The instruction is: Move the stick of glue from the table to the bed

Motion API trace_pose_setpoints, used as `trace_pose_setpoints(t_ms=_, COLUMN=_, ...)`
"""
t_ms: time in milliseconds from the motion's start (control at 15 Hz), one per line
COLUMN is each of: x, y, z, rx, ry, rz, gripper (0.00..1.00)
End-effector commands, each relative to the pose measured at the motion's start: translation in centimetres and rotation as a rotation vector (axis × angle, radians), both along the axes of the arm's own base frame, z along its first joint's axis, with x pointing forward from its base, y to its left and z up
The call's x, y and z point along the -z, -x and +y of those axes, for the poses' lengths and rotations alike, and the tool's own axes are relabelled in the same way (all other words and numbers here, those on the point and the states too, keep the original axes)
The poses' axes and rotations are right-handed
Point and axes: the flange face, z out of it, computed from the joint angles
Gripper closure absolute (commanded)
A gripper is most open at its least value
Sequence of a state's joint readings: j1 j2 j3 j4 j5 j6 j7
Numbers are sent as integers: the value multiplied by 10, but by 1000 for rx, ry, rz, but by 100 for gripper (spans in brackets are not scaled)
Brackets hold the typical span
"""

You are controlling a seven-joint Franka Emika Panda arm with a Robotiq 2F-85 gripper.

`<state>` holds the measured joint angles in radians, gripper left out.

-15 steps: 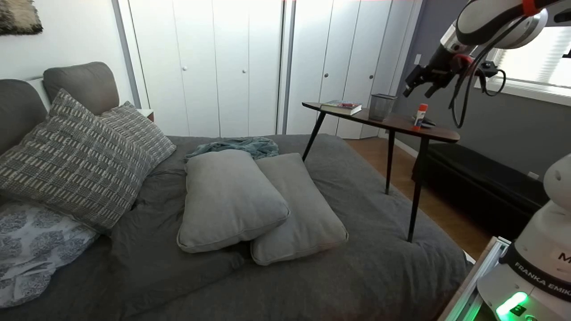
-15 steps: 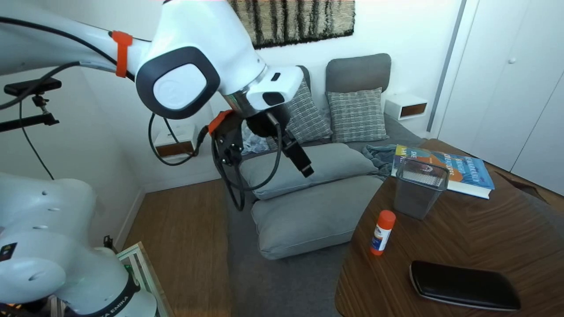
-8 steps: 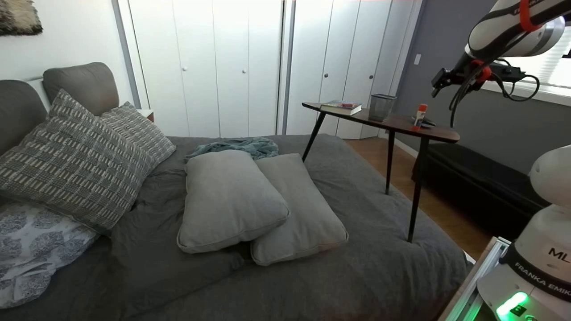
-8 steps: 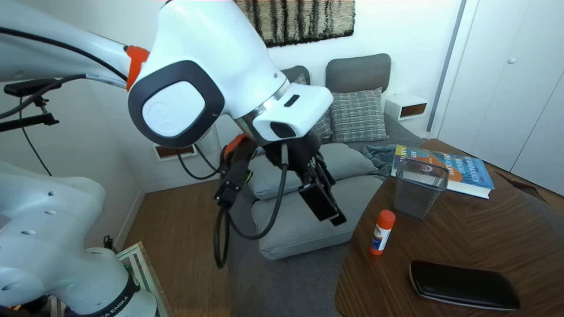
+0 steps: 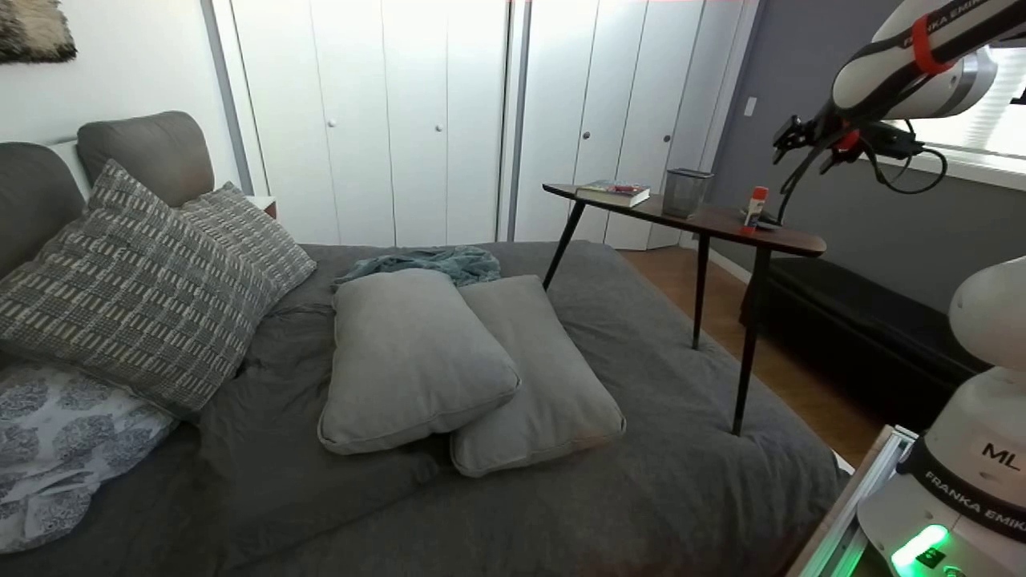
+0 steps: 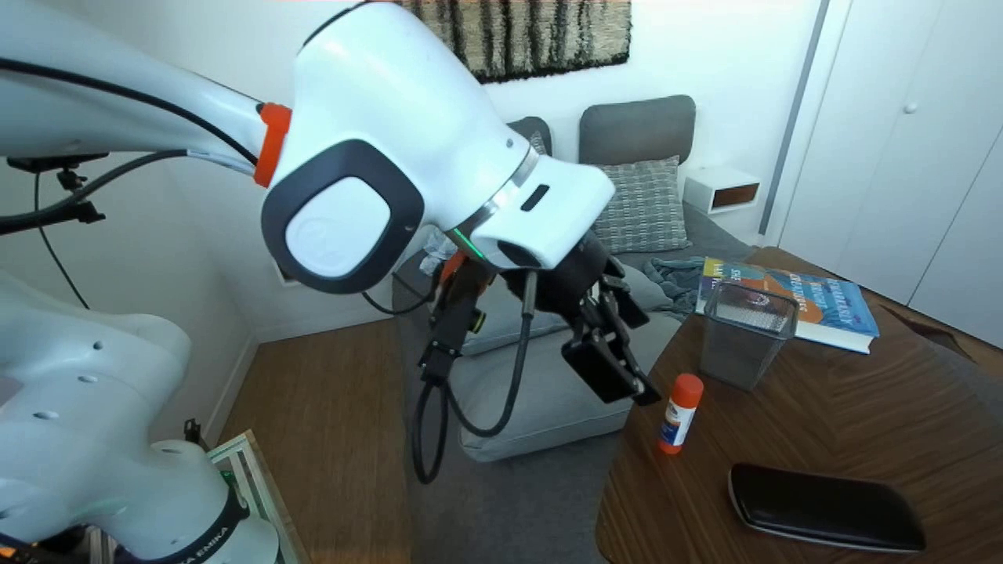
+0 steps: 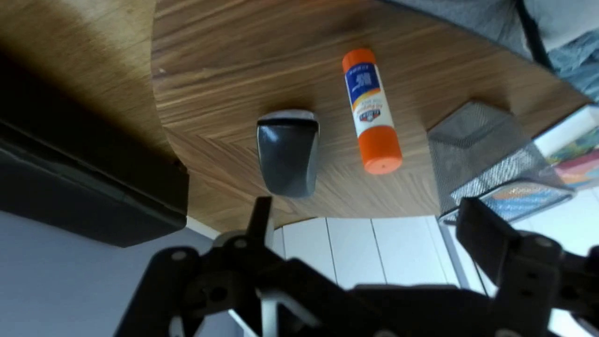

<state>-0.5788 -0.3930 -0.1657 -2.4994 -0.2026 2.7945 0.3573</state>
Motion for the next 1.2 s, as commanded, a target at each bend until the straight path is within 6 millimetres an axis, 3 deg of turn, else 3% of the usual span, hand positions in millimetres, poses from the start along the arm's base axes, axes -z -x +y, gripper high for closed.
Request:
trace_pose_setpoints(t_ms=0, x=20, y=-19, z=-29, rx=103, ry=28, rz=-82, gripper=0)
trace_pose_setpoints(t_ms=333, x=52, y=-38, z=-44, rx=148, ry=27, rz=-73, gripper=0)
trace_pose_setpoints(t_ms=733, x=48, y=-55, z=-34, rx=123, ry=75, rz=-89, gripper=0)
trace_pose_setpoints(t_ms=1133, x=63, y=-65, z=-19, rx=100, ry=94, rz=17, gripper=2)
